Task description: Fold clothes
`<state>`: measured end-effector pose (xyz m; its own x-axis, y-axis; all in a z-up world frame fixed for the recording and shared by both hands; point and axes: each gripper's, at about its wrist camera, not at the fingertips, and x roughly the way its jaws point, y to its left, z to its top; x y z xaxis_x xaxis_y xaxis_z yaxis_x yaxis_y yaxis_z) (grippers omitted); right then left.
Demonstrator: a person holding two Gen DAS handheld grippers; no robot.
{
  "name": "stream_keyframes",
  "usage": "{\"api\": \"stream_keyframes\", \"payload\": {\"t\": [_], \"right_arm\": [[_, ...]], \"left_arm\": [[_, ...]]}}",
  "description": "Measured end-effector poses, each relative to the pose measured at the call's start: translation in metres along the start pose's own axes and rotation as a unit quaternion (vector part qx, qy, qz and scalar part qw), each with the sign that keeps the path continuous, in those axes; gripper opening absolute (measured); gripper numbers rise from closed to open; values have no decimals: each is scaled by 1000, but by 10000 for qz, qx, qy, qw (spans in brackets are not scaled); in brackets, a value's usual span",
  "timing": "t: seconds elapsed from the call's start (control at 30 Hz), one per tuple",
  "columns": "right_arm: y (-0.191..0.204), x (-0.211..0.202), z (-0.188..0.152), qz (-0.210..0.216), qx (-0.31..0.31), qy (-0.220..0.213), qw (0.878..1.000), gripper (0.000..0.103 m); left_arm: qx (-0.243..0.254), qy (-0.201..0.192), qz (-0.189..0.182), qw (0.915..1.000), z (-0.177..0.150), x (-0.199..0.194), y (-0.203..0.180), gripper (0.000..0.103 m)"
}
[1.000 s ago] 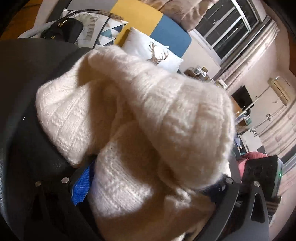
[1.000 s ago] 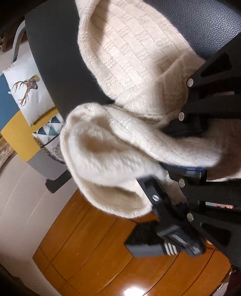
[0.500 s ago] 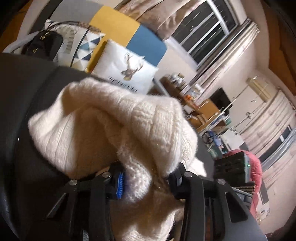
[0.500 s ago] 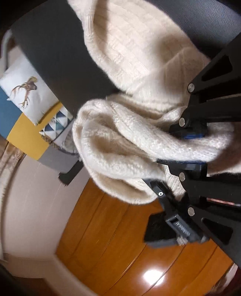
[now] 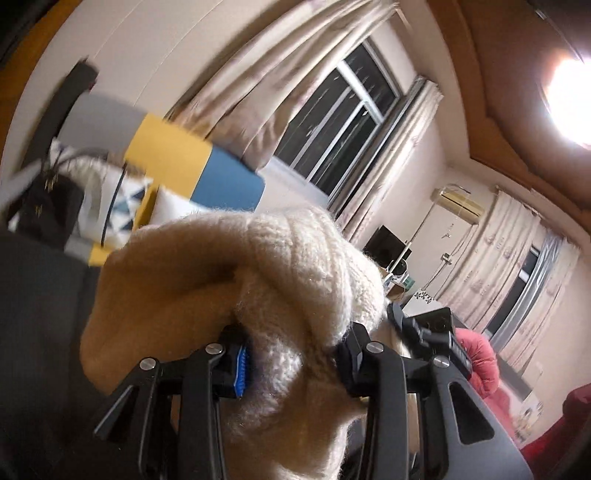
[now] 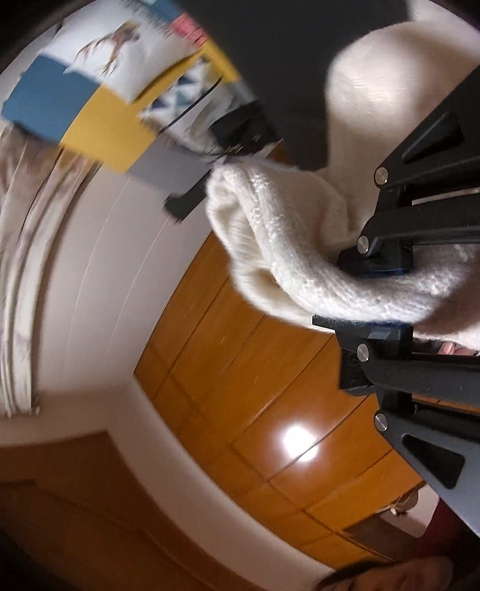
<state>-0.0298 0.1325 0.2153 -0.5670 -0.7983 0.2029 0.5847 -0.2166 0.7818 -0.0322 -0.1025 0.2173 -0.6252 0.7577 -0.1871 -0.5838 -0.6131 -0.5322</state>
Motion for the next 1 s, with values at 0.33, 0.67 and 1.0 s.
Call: {"api": "stream_keyframes", "payload": {"t": [0.33,0.67,1.0], "right_arm": [[42,-21,-4,-43,-512,-208,9985,14],[20,-5,-24,45,-142,140,9998,14],[62,100,-50,1154,-357,1259,9847,14]], "left_arm": [[229,-126,-333,9991,42,-16,-31,38],[463,-140,-531,9974,69,-44,-79,38],[1209,-148,413,9917,86,-54,-133,39]]}}
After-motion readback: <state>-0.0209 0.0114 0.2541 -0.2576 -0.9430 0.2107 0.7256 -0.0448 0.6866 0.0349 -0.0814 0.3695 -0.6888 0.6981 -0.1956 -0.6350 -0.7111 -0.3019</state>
